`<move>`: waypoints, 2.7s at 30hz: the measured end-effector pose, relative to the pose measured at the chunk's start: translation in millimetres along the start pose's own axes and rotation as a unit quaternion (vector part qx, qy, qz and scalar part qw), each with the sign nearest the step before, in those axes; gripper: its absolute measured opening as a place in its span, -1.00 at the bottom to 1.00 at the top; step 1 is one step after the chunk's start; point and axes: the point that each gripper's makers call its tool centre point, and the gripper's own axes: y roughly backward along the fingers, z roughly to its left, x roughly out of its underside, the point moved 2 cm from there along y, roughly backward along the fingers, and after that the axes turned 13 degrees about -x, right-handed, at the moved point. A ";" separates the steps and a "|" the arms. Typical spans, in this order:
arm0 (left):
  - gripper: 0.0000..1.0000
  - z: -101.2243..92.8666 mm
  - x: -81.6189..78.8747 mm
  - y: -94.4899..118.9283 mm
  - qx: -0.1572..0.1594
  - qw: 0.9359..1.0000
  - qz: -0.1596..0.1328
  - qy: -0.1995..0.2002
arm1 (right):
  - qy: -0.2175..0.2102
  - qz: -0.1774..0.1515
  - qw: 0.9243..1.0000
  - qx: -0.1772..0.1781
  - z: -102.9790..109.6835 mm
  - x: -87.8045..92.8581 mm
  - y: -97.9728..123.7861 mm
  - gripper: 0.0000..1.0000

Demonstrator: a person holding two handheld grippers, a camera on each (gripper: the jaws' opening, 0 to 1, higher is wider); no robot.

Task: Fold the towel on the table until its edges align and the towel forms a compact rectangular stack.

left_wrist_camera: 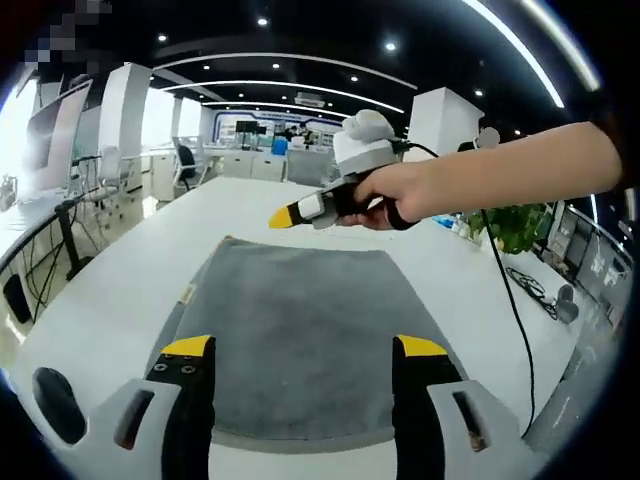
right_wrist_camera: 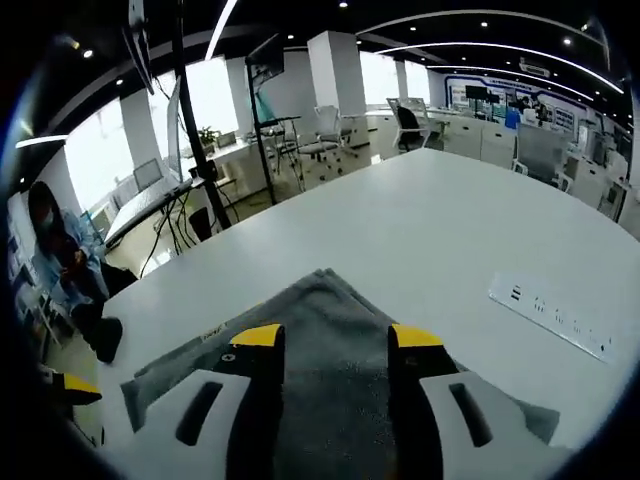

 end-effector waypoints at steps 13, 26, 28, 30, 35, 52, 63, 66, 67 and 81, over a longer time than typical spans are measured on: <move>0.66 -42.9 -6.0 15.5 0.060 0.997 0.009 -0.045 | -0.002 0.010 1.000 0.003 -18.8 21.3 45.6 -0.15; 0.68 -95.7 3.8 14.4 0.106 0.992 0.026 -0.067 | -0.024 0.008 0.999 0.031 -42.3 39.3 90.8 -0.17; 0.67 -104.4 8.1 12.7 0.112 0.991 0.033 -0.066 | -0.028 0.008 0.999 0.033 -45.8 43.0 95.9 -0.18; 0.67 -111.6 11.0 11.8 0.117 0.990 0.035 -0.068 | -0.030 0.010 0.999 0.036 -54.3 47.1 98.7 -0.18; 0.56 -133.9 17.3 11.7 0.137 0.987 0.050 -0.070 | -0.054 0.006 0.998 0.043 -65.0 56.7 114.4 -0.19; 0.45 -163.4 36.6 6.5 0.133 0.983 0.076 -0.106 | -0.064 0.021 0.996 0.055 -97.9 87.5 132.5 -0.24; 0.21 -170.5 61.1 2.8 0.142 0.979 0.100 -0.104 | -0.063 0.033 0.995 0.074 -119.6 108.7 132.0 -0.38; 0.08 -172.1 66.8 2.8 0.144 0.978 0.110 -0.106 | -0.070 0.028 0.995 0.071 -122.4 108.4 127.7 -0.41; 0.04 -172.9 69.2 3.0 0.145 0.977 0.114 -0.108 | -0.073 0.028 0.995 0.069 -123.2 108.9 125.6 -0.40; -0.46 -198.3 89.1 8.3 0.176 0.963 0.143 -0.142 | -0.081 0.032 0.994 0.068 -132.8 117.7 118.5 -0.46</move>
